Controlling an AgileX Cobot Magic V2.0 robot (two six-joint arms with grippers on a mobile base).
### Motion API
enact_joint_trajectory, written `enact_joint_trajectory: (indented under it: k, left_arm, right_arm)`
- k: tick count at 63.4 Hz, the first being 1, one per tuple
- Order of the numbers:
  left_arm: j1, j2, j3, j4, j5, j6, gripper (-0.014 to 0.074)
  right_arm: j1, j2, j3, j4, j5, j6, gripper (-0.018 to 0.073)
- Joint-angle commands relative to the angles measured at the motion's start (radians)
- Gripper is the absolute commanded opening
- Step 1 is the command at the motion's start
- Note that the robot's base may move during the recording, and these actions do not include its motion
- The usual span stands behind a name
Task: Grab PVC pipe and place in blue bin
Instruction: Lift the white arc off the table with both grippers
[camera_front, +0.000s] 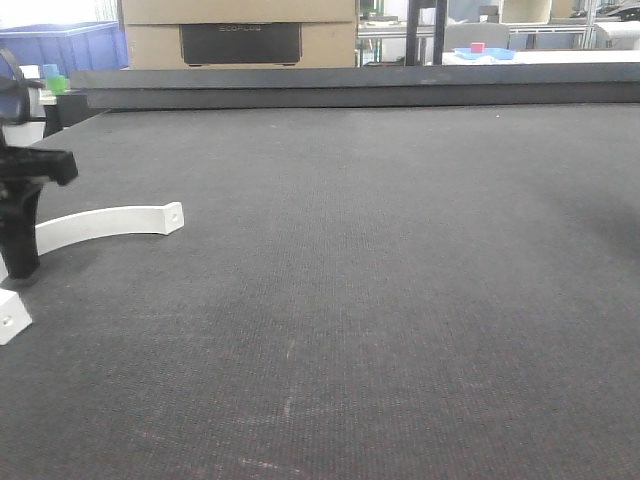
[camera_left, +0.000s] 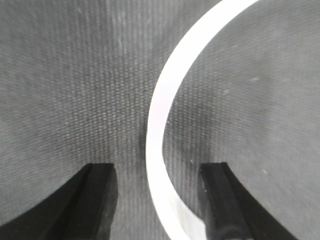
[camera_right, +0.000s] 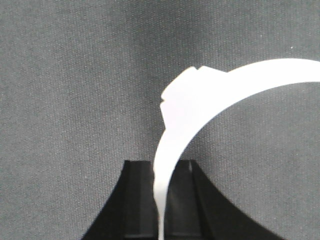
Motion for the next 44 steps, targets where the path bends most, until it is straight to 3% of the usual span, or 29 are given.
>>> enact_joint_trajectory:
  k: [1,12,19,26,39,44]
  left_arm:
    - [-0.001,0.009,0.002,0.000,-0.014,-0.034,0.0274]
    - [-0.001,0.009,0.003,0.000,-0.017,-0.040,0.0223]
    - [-0.001,0.009,0.003,0.000,-0.018,-0.042,0.0080]
    - [-0.001,0.017,0.003,0.000,-0.021,-0.042,0.0006]
    - [-0.001,0.060,0.003,0.000,-0.010,-0.042,-0.0004]
    - [-0.001,0.058,0.003,0.000,0.006,-0.042,-0.0053]
  right_arm:
    - [0.000,-0.010,0.000,-0.005,-0.003,-0.001,-0.0169]
    - [0.000,-0.010,0.000,-0.005,-0.003,-0.001,-0.0169]
    - [0.000,-0.010,0.000,-0.006,-0.009,-0.001,-0.0169]
    - [0.000,-0.010,0.000,-0.006,-0.018,-0.003,-0.0169]
    - [0.000,-0.010,0.000,-0.006,-0.014,-0.005,-0.0169]
    - [0.000,-0.010,0.000,-0.006,-0.012,-0.005,-0.0169]
